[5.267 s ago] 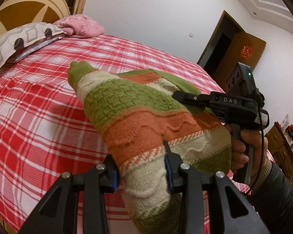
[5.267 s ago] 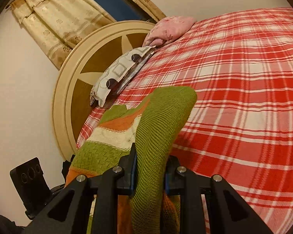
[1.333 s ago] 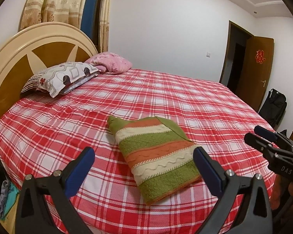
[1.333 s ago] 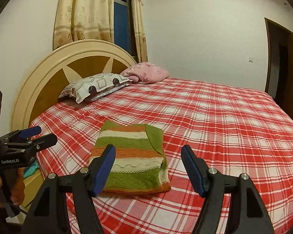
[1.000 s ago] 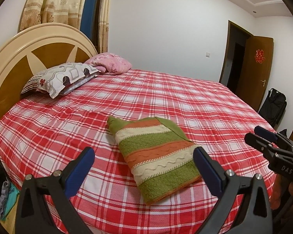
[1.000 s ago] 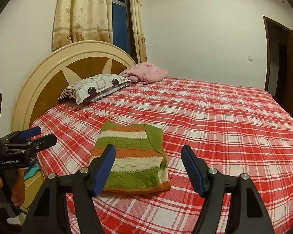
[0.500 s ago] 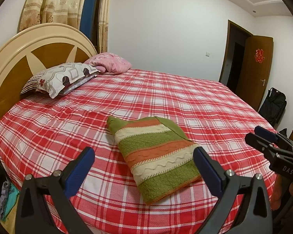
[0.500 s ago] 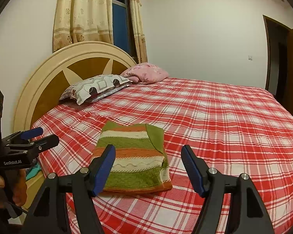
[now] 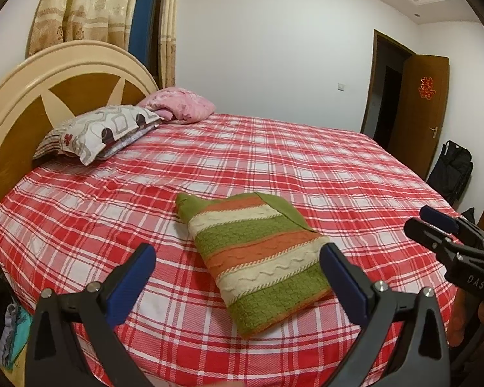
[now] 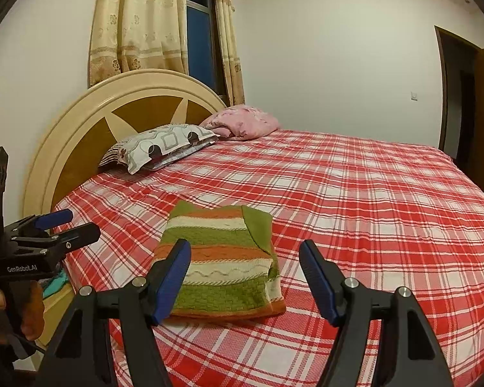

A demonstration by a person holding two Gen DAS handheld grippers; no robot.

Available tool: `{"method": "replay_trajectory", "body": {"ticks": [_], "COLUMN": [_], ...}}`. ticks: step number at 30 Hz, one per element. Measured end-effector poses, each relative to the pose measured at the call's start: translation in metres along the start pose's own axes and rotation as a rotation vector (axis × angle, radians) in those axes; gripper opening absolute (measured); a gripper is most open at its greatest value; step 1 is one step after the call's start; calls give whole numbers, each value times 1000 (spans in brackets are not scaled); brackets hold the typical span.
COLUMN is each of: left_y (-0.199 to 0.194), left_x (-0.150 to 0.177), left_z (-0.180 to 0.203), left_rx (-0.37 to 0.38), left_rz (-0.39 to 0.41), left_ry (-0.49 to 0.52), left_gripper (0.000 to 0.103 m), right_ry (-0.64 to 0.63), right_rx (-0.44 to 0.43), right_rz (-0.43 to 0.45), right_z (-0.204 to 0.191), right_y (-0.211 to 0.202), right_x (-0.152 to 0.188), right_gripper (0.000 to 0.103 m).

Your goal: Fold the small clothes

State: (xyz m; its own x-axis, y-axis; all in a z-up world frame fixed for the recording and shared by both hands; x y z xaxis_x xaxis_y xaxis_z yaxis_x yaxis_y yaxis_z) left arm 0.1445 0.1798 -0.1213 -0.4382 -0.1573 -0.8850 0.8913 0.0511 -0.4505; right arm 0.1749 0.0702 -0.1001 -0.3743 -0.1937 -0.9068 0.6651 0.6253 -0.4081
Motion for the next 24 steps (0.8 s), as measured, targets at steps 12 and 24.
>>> {"method": "replay_trajectory", "body": {"ticks": [12, 24], "left_y": [2, 2], "left_x": [-4, -4], "left_z": [-7, -6], "left_rx": [-40, -49], "left_rz": [15, 38], "left_ry": [9, 37], "left_gripper": [103, 103], "right_ry": [1, -17], "right_rx": [-5, -14], "right_rz": [2, -6], "right_z": [1, -4], "right_y": [0, -1], "right_x": [1, 3], "right_gripper": [70, 70]}}
Point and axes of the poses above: each gripper's, at about its wrist camera, not at the fingertips, and y roughly the way its jaws point, z to its right, x to its underside, the point moved 8 cm from there along y, roughly the way its jaws point, and after that the axes turned 2 degrees about z, right-handed, at the moved point
